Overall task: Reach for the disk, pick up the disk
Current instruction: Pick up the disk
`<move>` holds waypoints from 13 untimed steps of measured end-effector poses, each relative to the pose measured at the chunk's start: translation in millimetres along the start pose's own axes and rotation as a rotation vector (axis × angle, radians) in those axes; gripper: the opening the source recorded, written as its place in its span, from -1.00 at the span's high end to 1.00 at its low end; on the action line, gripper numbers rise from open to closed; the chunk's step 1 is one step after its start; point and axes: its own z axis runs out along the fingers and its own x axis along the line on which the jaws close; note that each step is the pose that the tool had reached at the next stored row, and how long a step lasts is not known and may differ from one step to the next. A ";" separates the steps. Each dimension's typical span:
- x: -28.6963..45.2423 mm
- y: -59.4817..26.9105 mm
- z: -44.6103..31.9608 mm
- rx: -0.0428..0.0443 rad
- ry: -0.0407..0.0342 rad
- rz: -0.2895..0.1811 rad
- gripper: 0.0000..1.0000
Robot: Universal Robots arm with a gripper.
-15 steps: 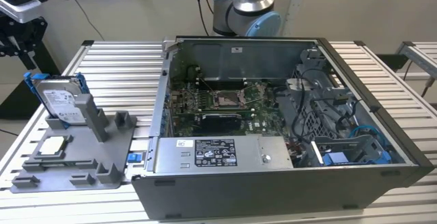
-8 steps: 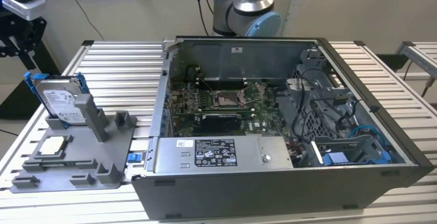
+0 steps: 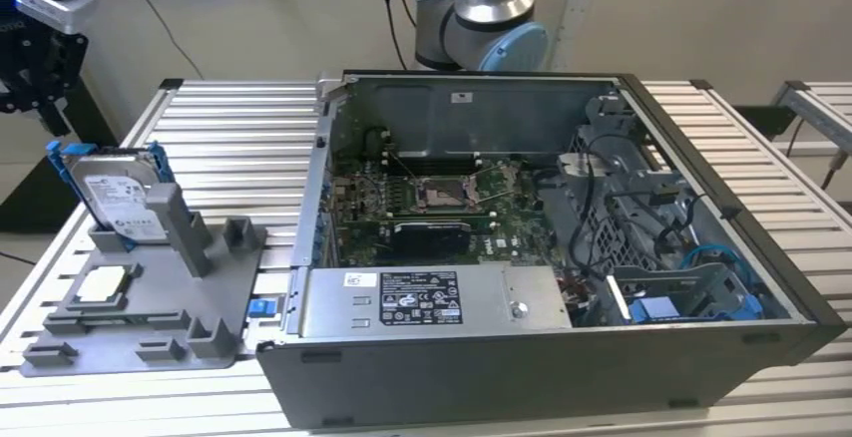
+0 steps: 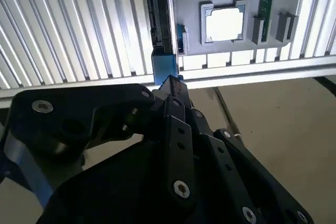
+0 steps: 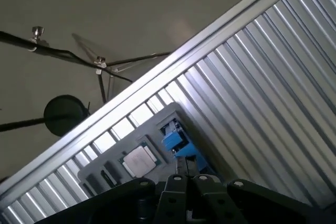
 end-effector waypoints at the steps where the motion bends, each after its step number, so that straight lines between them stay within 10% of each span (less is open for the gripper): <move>1: 0.0 0.0 0.0 0.0000 0.0006 -0.019 1.00; 13: -0.7 -0.8 1.0 0.0041 0.0042 -0.216 1.00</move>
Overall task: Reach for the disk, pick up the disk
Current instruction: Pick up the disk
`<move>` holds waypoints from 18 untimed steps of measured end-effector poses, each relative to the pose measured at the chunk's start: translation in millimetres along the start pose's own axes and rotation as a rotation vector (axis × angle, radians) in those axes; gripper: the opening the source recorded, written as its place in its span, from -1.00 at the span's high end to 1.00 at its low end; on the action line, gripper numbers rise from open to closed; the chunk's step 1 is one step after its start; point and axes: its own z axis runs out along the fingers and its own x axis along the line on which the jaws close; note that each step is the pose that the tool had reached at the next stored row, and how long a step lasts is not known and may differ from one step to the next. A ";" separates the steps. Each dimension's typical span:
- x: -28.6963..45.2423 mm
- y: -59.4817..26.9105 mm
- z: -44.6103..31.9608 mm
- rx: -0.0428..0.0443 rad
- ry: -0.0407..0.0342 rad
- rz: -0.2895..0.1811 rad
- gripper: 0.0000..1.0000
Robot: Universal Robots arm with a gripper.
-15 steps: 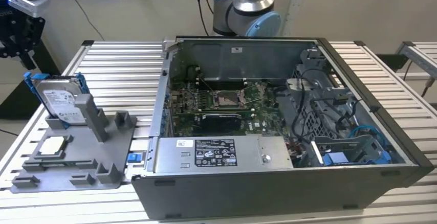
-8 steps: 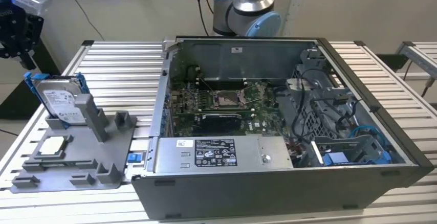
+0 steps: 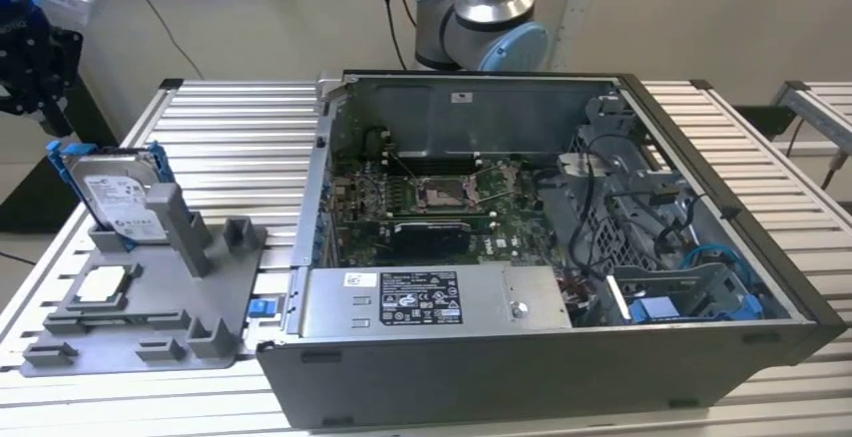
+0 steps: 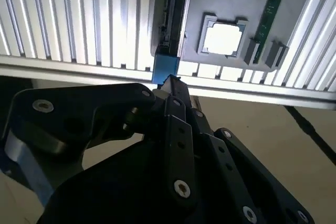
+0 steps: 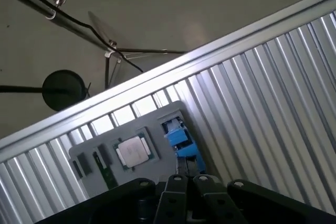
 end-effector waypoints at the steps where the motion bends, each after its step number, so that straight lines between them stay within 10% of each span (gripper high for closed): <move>1: 0.0 0.0 0.1 -0.0001 0.0006 -0.018 1.00; 18: -1.4 -3.2 2.6 0.0033 0.0068 -0.291 1.00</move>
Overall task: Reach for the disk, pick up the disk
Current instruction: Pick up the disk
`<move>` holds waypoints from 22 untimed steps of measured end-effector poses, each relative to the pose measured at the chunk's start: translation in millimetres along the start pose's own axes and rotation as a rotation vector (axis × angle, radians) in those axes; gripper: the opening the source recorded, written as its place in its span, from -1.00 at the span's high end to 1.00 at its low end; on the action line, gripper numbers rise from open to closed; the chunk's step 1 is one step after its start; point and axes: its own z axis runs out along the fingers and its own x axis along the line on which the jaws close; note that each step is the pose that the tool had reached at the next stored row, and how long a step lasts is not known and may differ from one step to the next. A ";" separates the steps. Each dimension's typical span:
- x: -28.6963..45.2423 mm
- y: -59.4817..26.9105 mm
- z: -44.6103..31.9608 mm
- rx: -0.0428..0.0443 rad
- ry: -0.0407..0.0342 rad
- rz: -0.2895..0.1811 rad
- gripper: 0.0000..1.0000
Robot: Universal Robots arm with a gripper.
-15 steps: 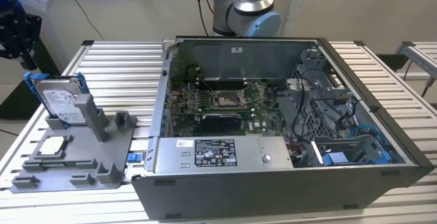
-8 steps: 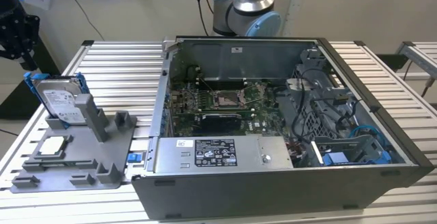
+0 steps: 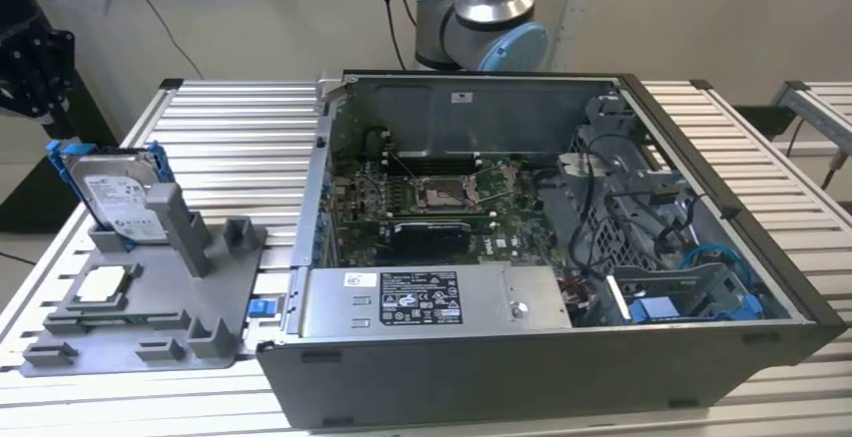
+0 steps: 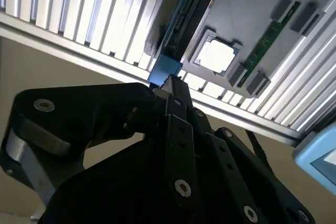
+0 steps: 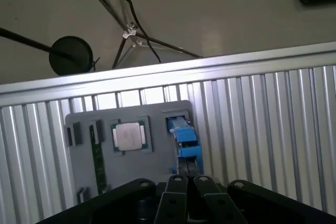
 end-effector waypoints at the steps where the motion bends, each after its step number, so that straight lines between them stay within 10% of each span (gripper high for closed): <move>1: -0.1 -1.2 0.1 0.0000 0.0002 -0.008 1.00; 14: -0.5 -4.2 0.4 -0.0001 0.0006 -0.024 1.00; 15: -0.5 -4.2 0.4 -0.0001 0.0006 -0.024 -1.00; 22: -0.5 -4.2 0.5 -0.0002 0.0007 -0.025 -1.00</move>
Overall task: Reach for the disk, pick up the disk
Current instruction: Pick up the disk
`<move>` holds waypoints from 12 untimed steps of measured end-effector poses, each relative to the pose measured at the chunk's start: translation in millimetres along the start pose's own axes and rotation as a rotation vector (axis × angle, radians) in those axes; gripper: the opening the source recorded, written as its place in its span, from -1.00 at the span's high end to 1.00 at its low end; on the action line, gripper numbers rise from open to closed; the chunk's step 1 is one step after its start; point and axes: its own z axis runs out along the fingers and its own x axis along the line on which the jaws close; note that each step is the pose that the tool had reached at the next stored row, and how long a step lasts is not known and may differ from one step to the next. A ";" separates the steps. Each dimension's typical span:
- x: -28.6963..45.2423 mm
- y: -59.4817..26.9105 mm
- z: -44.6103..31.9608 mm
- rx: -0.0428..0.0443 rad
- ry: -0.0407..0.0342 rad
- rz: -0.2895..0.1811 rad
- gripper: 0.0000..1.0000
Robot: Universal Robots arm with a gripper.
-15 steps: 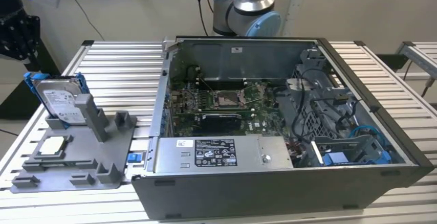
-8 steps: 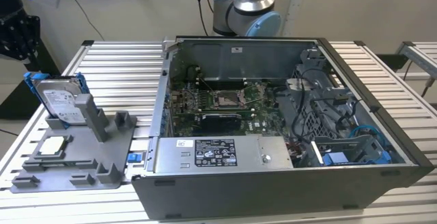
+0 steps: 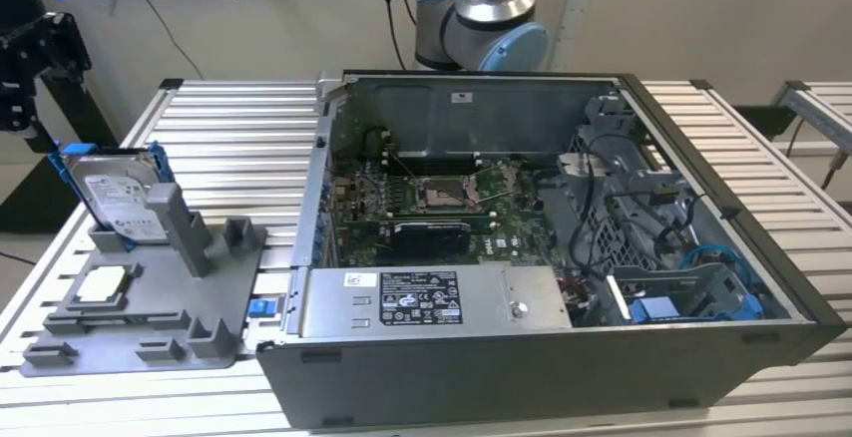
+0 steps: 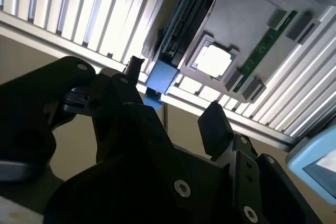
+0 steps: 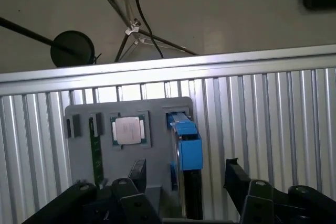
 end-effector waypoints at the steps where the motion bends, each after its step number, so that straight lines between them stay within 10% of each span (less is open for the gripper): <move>1: 0.0 0.0 0.1 0.0000 0.0000 0.000 -1.00; 12: -0.1 -0.1 3.8 -0.0002 -0.0017 0.000 -1.00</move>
